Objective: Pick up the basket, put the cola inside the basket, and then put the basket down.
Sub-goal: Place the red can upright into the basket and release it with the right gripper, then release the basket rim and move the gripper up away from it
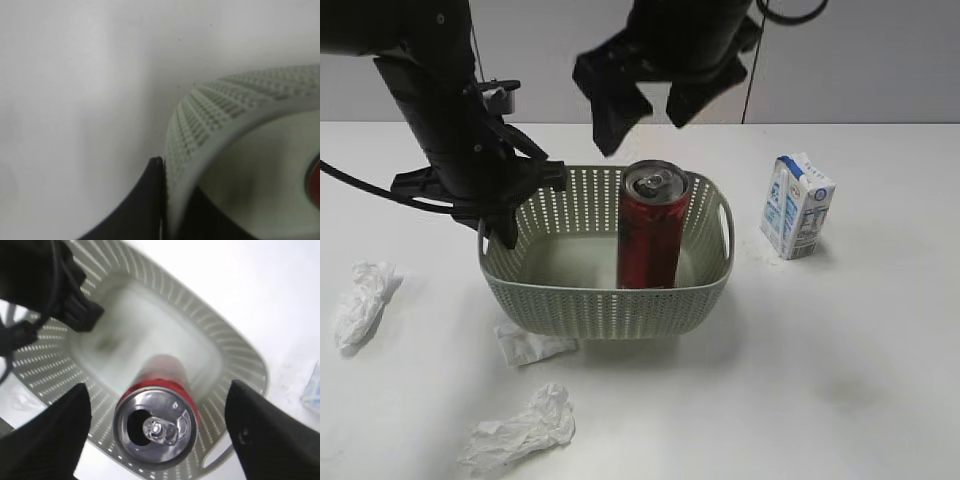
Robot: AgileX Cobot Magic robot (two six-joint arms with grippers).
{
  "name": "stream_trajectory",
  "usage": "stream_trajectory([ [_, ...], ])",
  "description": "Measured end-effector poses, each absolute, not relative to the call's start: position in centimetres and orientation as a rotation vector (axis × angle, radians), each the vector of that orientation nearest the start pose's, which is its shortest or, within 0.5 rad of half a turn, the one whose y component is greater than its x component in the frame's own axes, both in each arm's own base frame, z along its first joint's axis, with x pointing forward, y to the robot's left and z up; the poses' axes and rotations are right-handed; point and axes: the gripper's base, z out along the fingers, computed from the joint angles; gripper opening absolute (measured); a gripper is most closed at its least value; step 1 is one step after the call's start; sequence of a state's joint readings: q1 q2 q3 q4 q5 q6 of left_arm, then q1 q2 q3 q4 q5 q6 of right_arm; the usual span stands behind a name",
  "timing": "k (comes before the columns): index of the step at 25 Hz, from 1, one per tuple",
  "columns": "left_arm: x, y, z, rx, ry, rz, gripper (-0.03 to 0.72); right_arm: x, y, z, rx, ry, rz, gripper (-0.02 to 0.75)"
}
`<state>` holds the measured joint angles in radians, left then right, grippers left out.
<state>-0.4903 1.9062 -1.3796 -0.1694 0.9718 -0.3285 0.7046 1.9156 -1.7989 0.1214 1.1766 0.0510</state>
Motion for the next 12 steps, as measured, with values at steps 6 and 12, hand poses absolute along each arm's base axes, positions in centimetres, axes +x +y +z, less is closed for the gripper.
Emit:
stream_trajectory([
  [6, 32.8, -19.1, 20.1, 0.105, 3.059, -0.32, -0.001, 32.6, 24.6, 35.2, -0.735, 2.583, 0.364, 0.627],
  [12, 32.6, -19.3, 20.2, 0.084, 3.079, -0.356, -0.001, 34.7, 14.9, 35.8, -0.429, 2.648, 0.238, 0.613],
])
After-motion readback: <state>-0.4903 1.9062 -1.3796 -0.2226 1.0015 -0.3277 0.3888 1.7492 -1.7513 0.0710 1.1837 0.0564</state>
